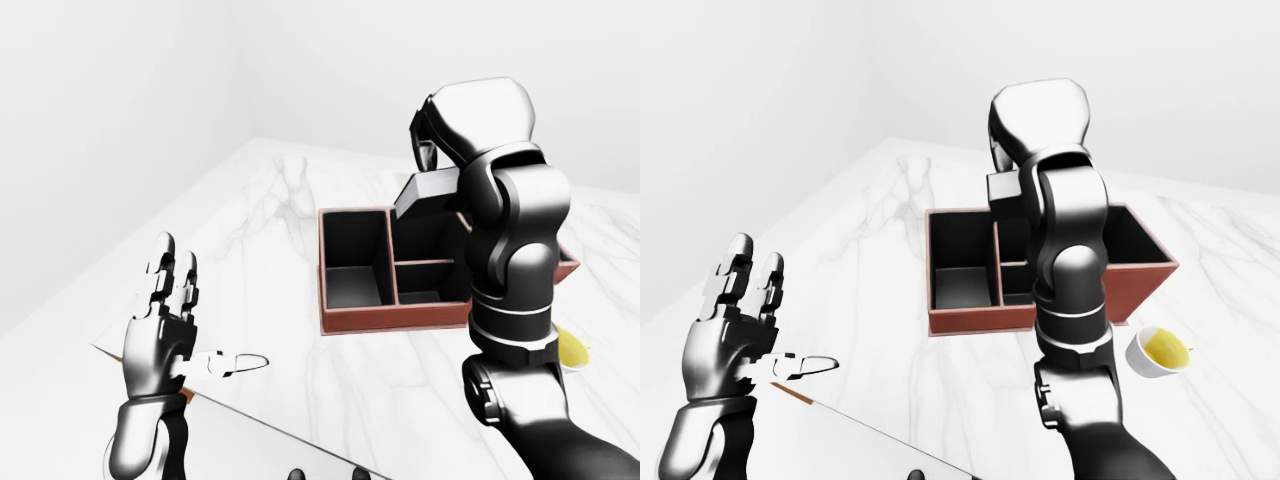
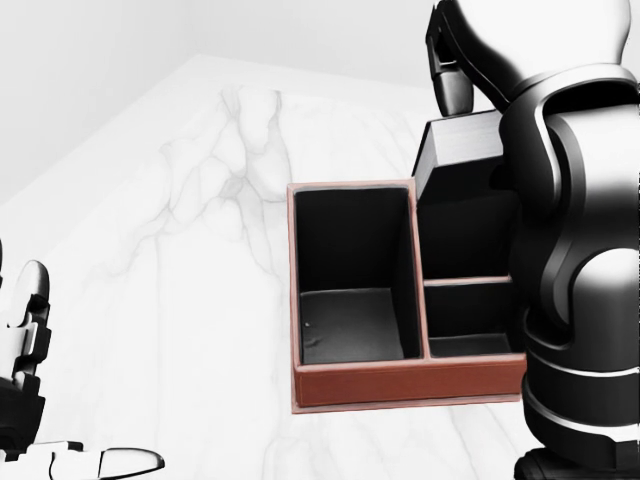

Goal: Pick up the book and place it in the front compartment of the caddy.

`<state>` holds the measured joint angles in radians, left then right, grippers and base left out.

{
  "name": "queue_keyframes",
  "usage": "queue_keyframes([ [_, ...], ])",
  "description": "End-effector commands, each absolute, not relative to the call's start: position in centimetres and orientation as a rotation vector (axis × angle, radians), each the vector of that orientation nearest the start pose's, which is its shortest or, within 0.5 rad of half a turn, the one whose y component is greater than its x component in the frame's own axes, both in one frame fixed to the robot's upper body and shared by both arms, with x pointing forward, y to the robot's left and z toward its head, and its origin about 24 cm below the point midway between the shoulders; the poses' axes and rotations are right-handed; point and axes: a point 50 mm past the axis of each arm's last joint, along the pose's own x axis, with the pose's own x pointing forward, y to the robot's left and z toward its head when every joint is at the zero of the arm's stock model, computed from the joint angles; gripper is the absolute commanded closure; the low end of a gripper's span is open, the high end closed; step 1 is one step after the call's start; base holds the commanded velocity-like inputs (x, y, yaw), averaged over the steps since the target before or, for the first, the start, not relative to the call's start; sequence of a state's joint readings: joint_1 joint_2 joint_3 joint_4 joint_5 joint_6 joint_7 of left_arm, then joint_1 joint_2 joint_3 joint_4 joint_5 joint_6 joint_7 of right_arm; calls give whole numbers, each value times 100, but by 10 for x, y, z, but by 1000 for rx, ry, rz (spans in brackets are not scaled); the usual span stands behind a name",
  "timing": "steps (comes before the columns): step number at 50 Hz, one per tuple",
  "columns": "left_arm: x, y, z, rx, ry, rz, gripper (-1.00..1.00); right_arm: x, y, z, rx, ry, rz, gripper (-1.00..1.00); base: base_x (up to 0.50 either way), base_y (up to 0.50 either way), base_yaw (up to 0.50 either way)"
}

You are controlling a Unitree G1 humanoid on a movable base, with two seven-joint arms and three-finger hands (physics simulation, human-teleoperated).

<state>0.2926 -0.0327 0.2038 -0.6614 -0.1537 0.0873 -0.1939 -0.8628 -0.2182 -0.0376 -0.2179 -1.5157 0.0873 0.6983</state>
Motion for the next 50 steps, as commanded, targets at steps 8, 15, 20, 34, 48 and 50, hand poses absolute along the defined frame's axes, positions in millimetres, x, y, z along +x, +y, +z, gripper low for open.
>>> queue_keyframes([
  [8,186,195,117,-56,-279,61,-100,338,-136,312,-1680,-235,-190,100,0,0,0],
  [15,187,195,117,-55,-280,60,-100,344,-135,311,-1680,-212,-167,100,0,0,0],
  [20,187,195,117,-56,-280,61,-100,347,-135,309,-1679,-198,-151,100,0,0,0],
  [34,187,196,118,-56,-287,63,-100,360,-136,308,-1678,-148,-106,100,0,0,0],
  [48,187,195,117,-55,-281,62,-100,364,-139,312,-1682,-135,-108,100,0,0,0],
  [50,187,195,117,-56,-281,62,-100,365,-139,312,-1680,-131,-103,100,0,0,0],
])
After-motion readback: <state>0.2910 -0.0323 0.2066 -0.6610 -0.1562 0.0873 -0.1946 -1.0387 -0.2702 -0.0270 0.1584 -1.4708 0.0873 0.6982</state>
